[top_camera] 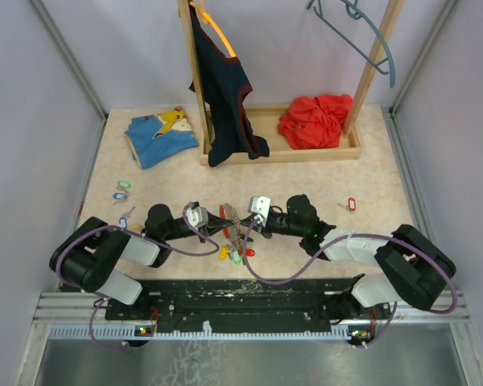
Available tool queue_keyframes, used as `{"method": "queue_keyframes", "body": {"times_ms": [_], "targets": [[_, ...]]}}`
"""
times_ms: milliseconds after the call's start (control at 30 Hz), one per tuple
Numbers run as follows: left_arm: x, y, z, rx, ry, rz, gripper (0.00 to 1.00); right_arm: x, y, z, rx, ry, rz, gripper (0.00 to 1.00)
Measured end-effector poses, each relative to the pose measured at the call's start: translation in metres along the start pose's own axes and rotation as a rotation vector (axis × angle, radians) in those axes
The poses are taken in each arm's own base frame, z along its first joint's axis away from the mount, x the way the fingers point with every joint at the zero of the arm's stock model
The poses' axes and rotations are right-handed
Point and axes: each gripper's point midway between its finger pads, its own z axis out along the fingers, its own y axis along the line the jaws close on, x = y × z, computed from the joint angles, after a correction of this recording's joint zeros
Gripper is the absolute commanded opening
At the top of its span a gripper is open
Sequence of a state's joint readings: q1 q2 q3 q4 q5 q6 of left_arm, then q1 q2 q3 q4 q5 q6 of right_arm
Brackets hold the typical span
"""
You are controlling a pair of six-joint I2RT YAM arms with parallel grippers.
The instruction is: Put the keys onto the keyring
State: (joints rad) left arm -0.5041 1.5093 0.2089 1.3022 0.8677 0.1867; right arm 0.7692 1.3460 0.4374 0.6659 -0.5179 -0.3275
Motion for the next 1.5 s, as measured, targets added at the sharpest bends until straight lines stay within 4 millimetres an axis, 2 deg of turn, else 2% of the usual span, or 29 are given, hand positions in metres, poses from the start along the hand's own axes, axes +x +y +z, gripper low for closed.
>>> {"method": "queue_keyframes", "body": {"times_ms": [1500], "targets": [[0.0005, -0.0004, 0.0000, 0.001, 0.001, -0.005, 0.00, -0.0040, 0.0000, 0.0005, 0.002, -0.016, 0.025, 0.00]]}}
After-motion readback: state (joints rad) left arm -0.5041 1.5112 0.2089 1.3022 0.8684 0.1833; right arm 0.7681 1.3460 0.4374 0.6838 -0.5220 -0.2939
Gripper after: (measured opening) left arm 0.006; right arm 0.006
